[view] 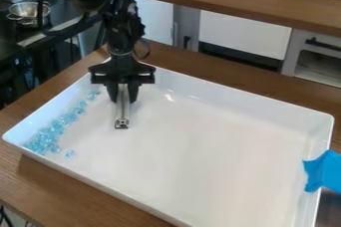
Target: Sweep into pile
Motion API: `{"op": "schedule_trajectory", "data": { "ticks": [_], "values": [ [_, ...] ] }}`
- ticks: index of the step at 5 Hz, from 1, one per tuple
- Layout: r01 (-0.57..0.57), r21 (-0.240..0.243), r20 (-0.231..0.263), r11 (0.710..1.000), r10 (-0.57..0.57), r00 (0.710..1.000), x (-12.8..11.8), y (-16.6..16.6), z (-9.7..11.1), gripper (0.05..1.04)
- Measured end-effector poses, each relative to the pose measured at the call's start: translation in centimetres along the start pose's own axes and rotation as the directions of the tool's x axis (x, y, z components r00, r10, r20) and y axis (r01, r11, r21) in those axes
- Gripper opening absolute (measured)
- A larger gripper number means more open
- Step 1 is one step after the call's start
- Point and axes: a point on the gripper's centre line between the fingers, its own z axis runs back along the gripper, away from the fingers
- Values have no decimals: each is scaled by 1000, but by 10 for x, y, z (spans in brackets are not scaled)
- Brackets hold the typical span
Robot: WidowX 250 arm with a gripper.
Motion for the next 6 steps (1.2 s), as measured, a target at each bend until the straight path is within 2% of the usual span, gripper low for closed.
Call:
{"op": "schedule_trajectory", "data": {
  "ticks": [1, 2, 4, 5, 6],
  "values": [
    [11, 13, 24, 1000, -11, 1000, 0, 15, -2, 384],
    [30, 13, 27, 999, -31, 999, -6, 26, -2, 384],
    [75, 17, 11, 997, -75, 997, -18, 38, 1, 384],
    [81, -28, -34, 996, -82, 996, -25, 36, 6, 384],
    [93, -120, -105, 988, -106, 989, -39, 22, 33, 384]
  ]
}}
